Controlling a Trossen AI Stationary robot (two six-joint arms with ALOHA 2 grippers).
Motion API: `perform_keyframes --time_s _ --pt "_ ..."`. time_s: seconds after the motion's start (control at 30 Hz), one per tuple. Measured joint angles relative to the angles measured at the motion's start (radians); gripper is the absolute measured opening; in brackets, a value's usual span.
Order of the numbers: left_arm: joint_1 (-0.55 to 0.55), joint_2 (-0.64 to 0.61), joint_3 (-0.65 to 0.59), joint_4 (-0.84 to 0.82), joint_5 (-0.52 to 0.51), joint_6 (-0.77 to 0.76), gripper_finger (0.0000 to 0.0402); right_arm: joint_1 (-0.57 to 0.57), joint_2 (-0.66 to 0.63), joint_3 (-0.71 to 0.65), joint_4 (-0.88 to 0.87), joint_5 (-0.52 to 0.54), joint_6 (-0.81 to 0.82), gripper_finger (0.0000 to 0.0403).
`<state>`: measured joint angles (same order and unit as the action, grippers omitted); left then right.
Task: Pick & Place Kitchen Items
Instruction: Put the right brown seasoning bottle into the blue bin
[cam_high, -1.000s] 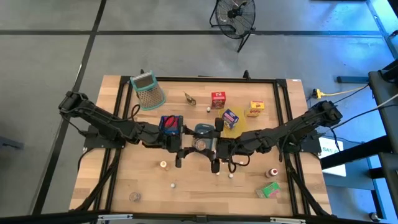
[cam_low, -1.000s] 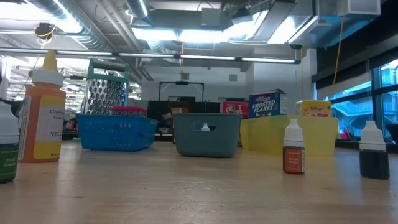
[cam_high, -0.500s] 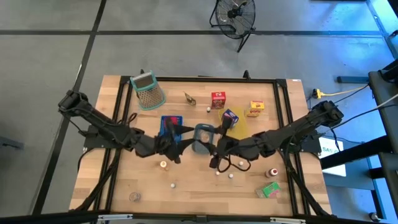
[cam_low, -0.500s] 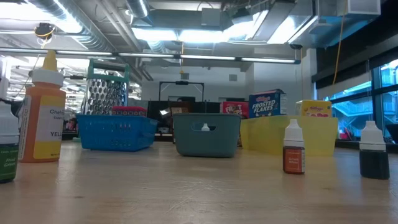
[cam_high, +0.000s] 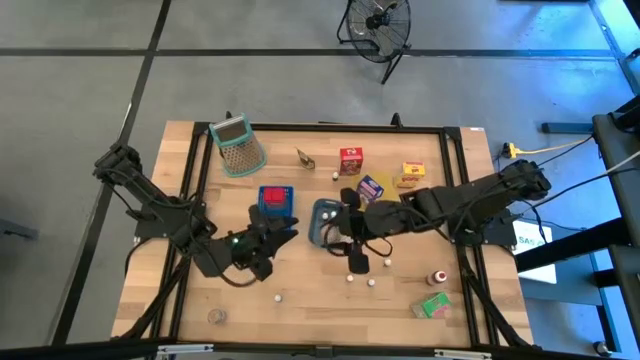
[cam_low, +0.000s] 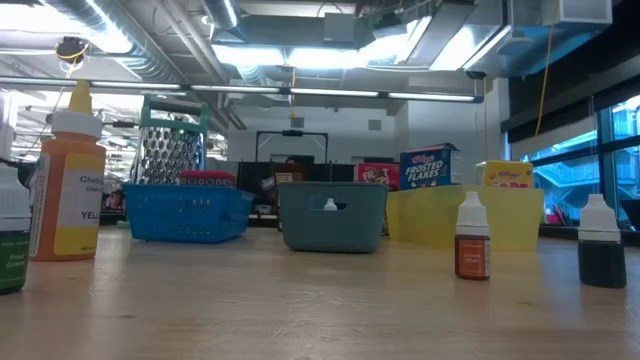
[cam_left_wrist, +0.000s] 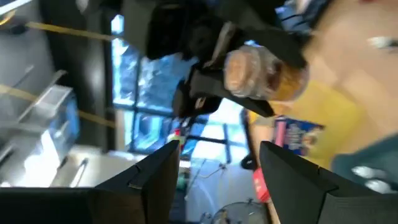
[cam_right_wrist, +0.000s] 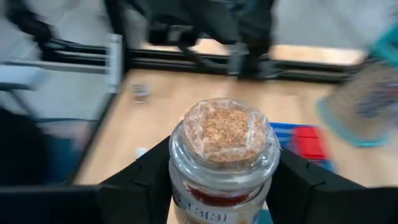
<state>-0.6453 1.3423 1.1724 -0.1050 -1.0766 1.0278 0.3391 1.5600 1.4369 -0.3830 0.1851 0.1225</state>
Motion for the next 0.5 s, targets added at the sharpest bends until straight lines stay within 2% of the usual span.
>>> perform_keyframes --time_s 0.1,0.2,0.33,0.4,0.5 --pt "0.014 0.000 0.073 -0.178 0.106 -0.136 0.0216 -0.023 0.005 0.001 -0.022 -0.047 0.012 0.0197" --pt "0.051 0.001 0.145 -0.334 0.298 -0.311 0.0216 -0.034 0.016 0.001 -0.033 -0.048 0.004 0.0194" --pt "0.117 0.001 0.205 -0.431 0.510 -0.489 0.0216 -0.041 0.031 0.002 -0.023 -0.059 0.000 0.0194" --pt "0.141 0.001 0.214 -0.451 0.556 -0.502 0.0216 -0.045 0.040 0.002 -0.011 -0.066 -0.003 0.0195" --pt "0.174 0.003 0.215 -0.454 0.585 -0.416 0.0216 -0.047 0.044 0.002 -0.012 -0.072 -0.004 0.0195"
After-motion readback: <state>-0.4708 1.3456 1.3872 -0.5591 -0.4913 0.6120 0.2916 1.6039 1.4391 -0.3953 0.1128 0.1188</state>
